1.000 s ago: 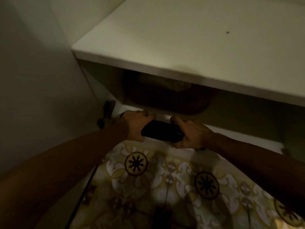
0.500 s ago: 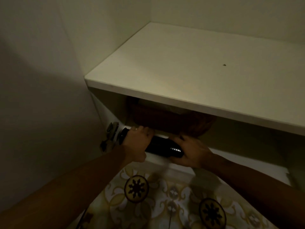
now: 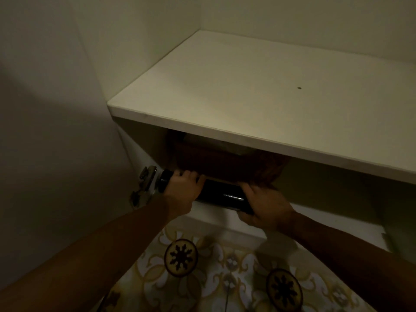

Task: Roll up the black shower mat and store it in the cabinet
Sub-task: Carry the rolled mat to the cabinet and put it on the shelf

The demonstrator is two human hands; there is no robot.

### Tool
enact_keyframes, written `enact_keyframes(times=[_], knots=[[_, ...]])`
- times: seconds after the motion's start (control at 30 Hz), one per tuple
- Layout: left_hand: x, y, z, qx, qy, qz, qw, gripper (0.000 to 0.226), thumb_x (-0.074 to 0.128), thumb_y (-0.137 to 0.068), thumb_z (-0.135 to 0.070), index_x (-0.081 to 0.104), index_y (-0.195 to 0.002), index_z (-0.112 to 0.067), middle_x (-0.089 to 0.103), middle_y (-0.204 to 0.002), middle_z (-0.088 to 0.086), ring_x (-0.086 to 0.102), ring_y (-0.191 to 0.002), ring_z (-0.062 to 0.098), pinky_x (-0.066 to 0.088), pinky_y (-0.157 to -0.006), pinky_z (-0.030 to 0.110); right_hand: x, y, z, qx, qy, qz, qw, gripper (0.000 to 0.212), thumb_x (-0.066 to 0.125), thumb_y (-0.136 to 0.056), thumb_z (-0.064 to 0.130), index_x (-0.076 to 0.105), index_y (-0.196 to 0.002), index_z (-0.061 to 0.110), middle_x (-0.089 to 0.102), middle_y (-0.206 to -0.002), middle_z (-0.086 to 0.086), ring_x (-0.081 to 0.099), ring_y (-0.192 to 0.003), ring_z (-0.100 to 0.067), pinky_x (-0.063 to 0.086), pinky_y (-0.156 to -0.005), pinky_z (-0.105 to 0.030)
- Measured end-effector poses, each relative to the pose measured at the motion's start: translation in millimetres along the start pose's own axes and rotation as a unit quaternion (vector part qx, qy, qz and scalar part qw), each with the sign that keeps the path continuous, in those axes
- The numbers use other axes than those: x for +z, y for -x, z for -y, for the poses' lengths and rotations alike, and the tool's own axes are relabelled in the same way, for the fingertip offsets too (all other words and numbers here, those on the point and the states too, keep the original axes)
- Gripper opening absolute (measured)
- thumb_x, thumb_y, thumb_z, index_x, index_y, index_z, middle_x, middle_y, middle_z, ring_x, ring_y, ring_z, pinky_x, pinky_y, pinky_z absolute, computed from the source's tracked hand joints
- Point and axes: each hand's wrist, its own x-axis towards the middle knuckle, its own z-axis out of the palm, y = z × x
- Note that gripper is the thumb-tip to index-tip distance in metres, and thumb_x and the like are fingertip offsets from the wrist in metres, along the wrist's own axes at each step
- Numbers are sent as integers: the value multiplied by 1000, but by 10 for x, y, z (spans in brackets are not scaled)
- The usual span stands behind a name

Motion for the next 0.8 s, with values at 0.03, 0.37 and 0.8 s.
enact_keyframes(times=[0.03, 0.37, 0.8], knots=[[9, -4, 36, -4, 8, 6, 1000, 79, 70, -78, -23, 30, -145, -13, 51, -133, 12, 51, -120, 31, 40, -102, 46, -16, -27, 26, 6, -9, 13, 1000, 74, 61, -87, 55, 38, -146, 16, 62, -122, -10, 66, -96, -32, 56, -75, -37], [109, 104, 234, -19, 3, 21, 1000, 88, 69, -78, -27, 19, -149, -19, 38, -141, 9, 39, -128, 28, 39, -105, 53, -83, -162, 47, 4, 8, 87, 996, 73, 57, -90, 62, 33, -144, 18, 62, -126, -10, 67, -97, -30, 56, -76, -36], [133, 53, 267, -22, 21, 59, 998, 112, 78, -70, -38, 7, -154, -16, 32, -148, 11, 32, -138, 30, 20, -118, 60, 111, 152, -124, 23, 3, 80, 996, 104, 57, -82, 70, -1, -156, 26, 40, -145, -11, 48, -124, -34, 35, -107, -50]])
